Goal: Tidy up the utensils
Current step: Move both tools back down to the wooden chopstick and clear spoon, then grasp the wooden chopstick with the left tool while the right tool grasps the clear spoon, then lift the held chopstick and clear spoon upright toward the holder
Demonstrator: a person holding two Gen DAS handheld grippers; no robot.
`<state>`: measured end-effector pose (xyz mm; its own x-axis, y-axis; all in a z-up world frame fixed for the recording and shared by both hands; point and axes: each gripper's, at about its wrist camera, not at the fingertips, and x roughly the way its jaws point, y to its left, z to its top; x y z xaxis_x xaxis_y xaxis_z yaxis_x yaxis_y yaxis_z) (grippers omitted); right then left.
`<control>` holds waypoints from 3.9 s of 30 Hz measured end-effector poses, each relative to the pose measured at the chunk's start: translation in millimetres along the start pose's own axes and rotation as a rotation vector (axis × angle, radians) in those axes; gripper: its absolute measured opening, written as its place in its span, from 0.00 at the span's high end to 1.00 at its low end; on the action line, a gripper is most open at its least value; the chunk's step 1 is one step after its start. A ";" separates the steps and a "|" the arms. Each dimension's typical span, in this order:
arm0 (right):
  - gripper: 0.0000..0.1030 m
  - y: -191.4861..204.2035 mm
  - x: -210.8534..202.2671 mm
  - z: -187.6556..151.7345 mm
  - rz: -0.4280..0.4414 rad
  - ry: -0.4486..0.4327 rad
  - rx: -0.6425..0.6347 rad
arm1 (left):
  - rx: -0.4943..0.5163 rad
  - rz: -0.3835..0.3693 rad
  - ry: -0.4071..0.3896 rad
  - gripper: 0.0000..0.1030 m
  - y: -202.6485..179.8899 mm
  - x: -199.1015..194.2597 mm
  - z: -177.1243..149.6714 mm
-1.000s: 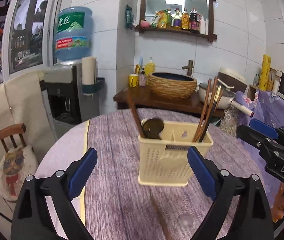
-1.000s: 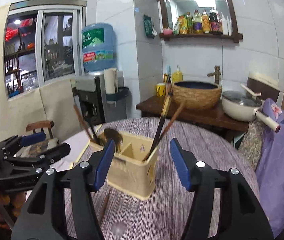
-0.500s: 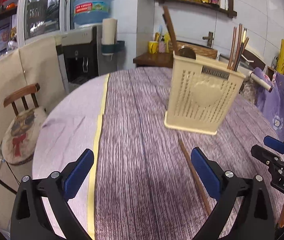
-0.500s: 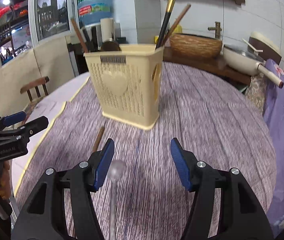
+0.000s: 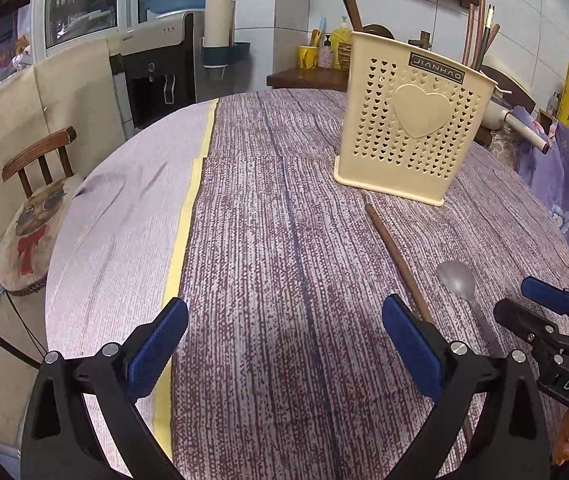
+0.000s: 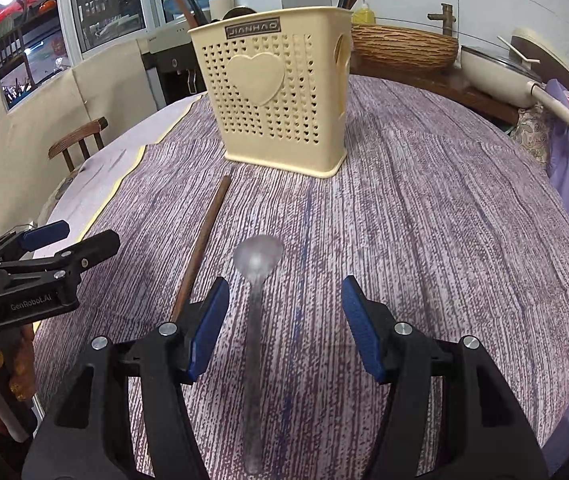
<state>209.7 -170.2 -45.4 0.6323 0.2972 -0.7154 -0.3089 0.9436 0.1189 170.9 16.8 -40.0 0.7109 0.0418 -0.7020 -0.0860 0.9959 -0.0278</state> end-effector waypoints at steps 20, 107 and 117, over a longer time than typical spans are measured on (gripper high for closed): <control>0.52 24.2 36.8 14.0 -0.040 0.110 -0.088 | -0.033 0.005 0.001 0.09 12.2 -3.8 -1.2; 0.44 -6.8 -6.7 61.0 0.084 -0.032 -0.043 | -0.004 -0.250 -0.175 0.92 -29.0 -59.0 80.5; 0.51 18.8 91.8 77.6 0.030 0.155 -0.150 | -0.022 -0.244 -0.188 0.92 -16.8 -65.4 75.0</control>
<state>317.1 -113.9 -55.4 0.5081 0.2884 -0.8116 -0.4359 0.8988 0.0465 178.2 3.3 59.8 0.8287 -0.1822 -0.5292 0.0897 0.9765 -0.1958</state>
